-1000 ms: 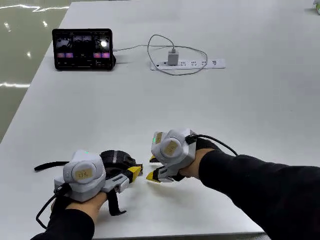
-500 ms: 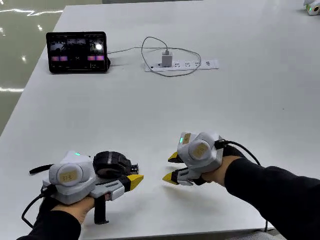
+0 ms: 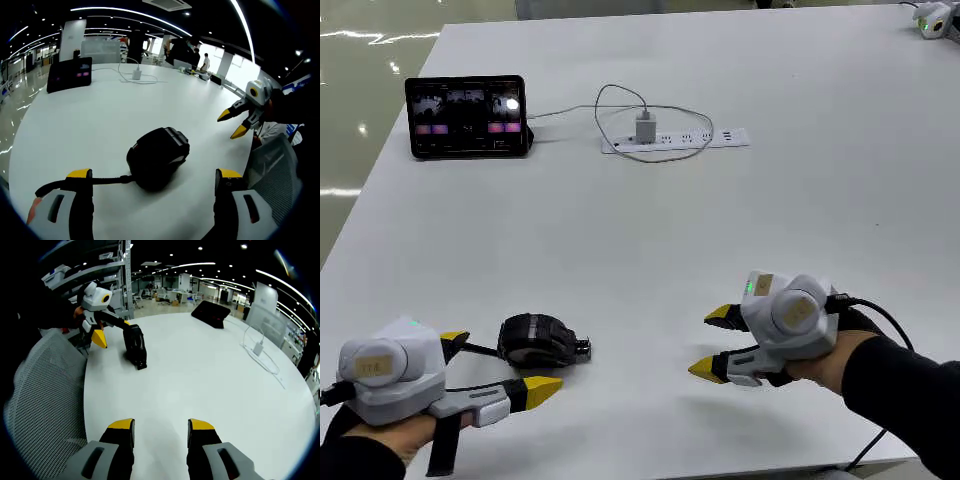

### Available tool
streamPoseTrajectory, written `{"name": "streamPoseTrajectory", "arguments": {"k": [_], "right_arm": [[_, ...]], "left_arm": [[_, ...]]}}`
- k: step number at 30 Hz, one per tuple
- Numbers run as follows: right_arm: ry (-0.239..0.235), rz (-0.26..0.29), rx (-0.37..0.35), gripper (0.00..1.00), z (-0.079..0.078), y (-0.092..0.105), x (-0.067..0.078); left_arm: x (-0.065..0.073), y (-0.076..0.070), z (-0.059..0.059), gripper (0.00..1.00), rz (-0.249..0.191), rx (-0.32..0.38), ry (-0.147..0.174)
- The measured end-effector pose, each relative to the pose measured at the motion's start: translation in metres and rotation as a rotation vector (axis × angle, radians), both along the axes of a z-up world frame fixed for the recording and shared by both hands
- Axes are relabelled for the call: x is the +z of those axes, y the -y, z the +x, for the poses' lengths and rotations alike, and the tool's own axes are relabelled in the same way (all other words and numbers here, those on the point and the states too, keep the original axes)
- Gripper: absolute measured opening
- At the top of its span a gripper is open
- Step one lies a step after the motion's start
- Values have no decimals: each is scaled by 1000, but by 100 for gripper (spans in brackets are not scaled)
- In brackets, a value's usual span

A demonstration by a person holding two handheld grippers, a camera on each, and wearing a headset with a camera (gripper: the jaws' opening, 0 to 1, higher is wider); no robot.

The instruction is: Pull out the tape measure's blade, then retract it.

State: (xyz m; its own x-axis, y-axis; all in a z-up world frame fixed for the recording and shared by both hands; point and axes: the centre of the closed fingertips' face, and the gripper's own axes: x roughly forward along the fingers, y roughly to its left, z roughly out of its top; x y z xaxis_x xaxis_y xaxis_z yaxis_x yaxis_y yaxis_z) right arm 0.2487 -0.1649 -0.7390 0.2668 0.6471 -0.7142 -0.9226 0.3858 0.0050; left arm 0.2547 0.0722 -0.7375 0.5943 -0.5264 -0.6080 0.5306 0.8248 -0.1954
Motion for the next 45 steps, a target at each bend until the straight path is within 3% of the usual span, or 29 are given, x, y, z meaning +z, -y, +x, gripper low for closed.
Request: {"name": "streamPoseTrajectory", "arguments": {"k": [8, 14, 17, 30, 40, 45], "right_arm": [[-9, 18, -43, 47, 0, 26, 1], [-14, 24, -66, 54, -3, 47, 1], [-23, 27, -91, 58, -6, 58, 0], [-38, 41, -195, 76, -16, 124, 9], [-50, 38, -266, 91, -30, 160, 6], [-36, 31, -267, 92, -35, 169, 5]], "left_arm": [[3, -5, -12, 99, 64, -111, -5], [7, -6, -17, 99, 63, -145, -19], [9, -9, -17, 99, 70, -159, -5], [17, -23, -13, 99, 96, -184, 2], [19, -33, -18, 99, 112, -200, -10], [21, -38, -17, 99, 115, -193, -11]]}}
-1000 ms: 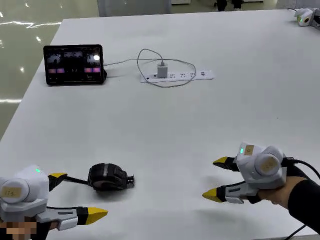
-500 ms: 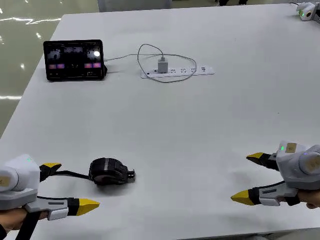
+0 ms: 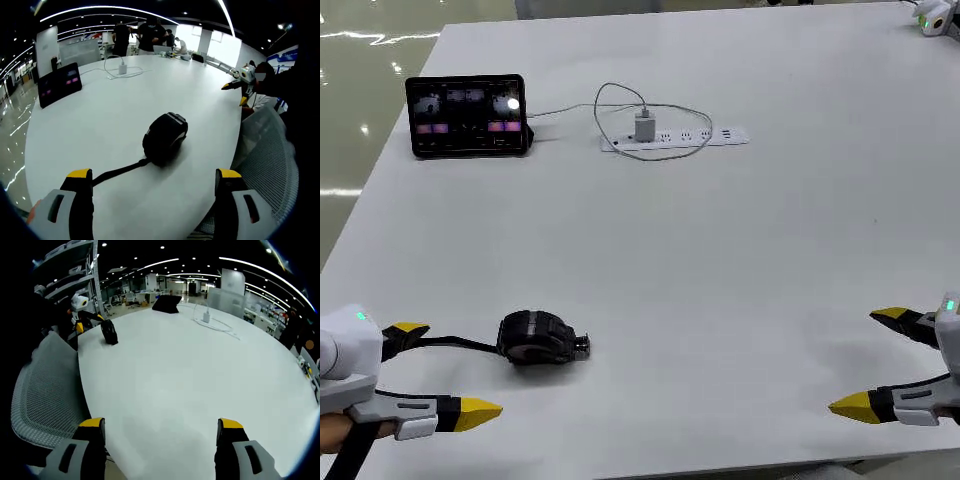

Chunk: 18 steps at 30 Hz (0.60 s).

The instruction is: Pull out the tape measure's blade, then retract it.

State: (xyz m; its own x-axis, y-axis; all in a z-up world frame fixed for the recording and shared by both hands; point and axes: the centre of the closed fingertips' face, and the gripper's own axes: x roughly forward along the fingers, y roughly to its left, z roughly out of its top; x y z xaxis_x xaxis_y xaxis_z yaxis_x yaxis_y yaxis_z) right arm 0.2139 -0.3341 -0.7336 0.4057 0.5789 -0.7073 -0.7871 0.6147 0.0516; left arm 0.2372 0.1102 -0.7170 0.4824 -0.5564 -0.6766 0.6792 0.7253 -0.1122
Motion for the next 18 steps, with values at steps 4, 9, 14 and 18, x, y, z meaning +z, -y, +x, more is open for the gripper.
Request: {"name": "streamPoseTrajectory", "arguments": {"k": [4, 9, 14, 18], "right_arm": [[0, -1, -11, 99, -1, 5, -1], [-2, -7, -11, 99, -3, 11, 0], [-15, -18, -5, 99, -6, 14, -3], [-15, -24, 2, 99, -8, 15, -1]], "left_arm": [[0, -2, 0, 99, 0, 3, -1], [0, -4, 0, 99, 5, 4, -1], [0, -6, 0, 99, 3, 6, -4], [0, -7, -1, 99, 6, 4, -11]]}}
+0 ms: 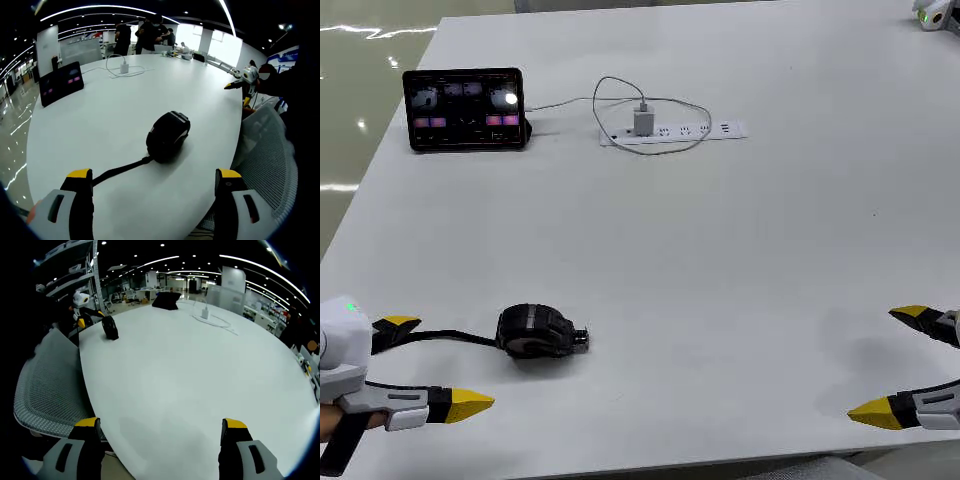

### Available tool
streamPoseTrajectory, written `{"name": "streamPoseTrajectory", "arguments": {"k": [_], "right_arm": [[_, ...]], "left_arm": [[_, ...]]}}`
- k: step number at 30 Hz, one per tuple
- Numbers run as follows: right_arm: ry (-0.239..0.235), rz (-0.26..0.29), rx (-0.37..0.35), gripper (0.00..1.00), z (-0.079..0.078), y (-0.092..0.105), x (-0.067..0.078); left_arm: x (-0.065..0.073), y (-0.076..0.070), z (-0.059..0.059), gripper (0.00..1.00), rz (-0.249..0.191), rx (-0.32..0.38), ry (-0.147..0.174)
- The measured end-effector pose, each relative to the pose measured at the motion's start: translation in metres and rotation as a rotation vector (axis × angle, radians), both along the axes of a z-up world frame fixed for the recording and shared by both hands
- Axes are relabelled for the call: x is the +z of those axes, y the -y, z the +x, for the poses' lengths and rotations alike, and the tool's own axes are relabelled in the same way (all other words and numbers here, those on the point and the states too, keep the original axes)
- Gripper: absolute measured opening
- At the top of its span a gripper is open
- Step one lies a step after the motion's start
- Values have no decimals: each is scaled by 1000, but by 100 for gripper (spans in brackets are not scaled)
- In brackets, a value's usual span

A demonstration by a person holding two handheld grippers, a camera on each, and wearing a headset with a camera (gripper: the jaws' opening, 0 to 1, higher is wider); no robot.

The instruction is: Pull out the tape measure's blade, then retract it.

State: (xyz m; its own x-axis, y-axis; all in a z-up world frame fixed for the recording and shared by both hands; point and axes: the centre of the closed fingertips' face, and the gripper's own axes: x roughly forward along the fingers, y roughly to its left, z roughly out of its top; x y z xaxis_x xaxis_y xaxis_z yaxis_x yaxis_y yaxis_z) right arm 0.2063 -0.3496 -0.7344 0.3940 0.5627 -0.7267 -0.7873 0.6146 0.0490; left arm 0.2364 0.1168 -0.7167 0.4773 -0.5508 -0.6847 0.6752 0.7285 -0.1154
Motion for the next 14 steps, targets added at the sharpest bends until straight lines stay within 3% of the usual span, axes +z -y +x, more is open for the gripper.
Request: {"name": "streamPoseTrajectory", "arguments": {"k": [2, 3, 5, 7, 14], "right_arm": [[-8, 9, -10, 99, 0, 1, 0], [-12, 15, -17, 99, 0, 1, 0], [-16, 23, -30, 99, 1, 3, 1], [-12, 30, -36, 99, 2, 4, 3], [-11, 24, -30, 99, 2, 5, 2]], "left_arm": [[0, 0, 0, 99, 0, 0, 3], [-1, 1, -4, 98, -9, -4, -23], [0, 0, -1, 99, 6, -7, 9], [-1, -1, -2, 99, 2, -3, -3], [1, -4, 0, 99, 10, 1, 4]]}}
